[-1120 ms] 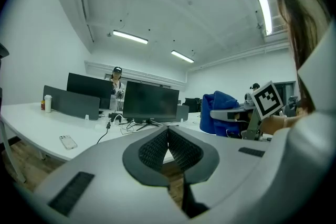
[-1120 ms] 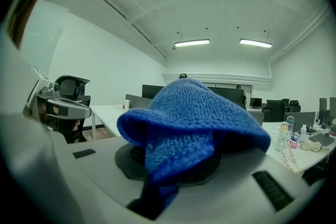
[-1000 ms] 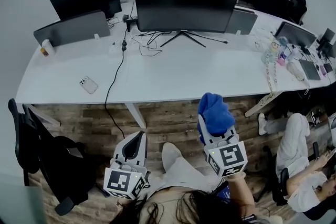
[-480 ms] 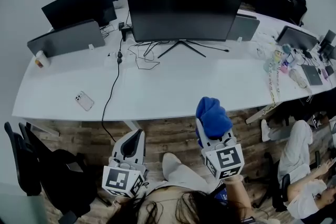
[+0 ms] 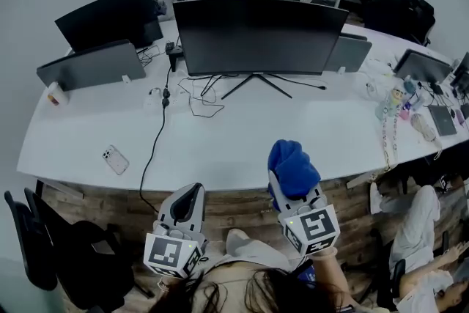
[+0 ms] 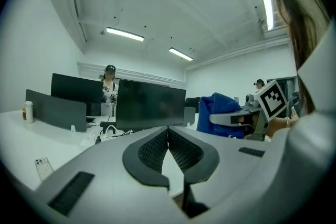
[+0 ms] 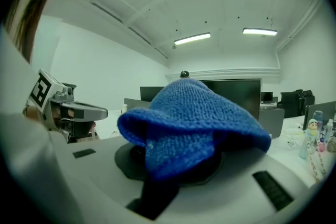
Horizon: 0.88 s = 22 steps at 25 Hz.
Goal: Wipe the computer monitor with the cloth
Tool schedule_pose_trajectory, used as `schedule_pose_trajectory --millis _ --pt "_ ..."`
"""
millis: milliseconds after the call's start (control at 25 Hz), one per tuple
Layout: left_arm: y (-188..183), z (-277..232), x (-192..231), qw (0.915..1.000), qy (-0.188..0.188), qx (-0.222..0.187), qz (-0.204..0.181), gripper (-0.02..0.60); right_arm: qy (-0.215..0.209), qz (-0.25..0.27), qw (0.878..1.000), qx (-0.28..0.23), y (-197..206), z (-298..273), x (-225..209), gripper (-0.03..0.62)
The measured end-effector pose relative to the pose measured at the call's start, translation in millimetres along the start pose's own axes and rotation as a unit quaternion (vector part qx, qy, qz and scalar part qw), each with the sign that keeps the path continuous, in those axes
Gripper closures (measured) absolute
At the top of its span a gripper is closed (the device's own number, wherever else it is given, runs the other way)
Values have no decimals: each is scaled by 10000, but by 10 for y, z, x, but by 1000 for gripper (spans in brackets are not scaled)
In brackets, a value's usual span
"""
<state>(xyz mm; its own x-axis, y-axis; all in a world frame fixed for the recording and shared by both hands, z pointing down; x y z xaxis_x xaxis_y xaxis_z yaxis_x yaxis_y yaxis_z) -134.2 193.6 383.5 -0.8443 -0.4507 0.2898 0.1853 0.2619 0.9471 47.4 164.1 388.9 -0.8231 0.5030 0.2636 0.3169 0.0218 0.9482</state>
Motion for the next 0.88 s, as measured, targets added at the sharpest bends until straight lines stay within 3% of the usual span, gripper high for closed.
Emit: schedule_pose_trajectory --millis 880 --pt "-305 -638 453 9997 -197 -124 54 572 -594 357 9957 -620 -496 -880 -371 510"
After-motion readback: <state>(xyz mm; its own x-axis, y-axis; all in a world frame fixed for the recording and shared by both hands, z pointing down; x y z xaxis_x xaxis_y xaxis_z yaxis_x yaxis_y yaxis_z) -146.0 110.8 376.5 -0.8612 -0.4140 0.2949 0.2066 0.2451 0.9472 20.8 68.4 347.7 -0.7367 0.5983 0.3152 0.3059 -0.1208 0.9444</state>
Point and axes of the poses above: the fingertips, and each gripper's own axes: z backward along the fingers, x to its left, y out of its underside, the point moved 2 cm from there along z, backward along the fingers, and after that the axes turned 13 degrees about z, right-handed, at the moved point
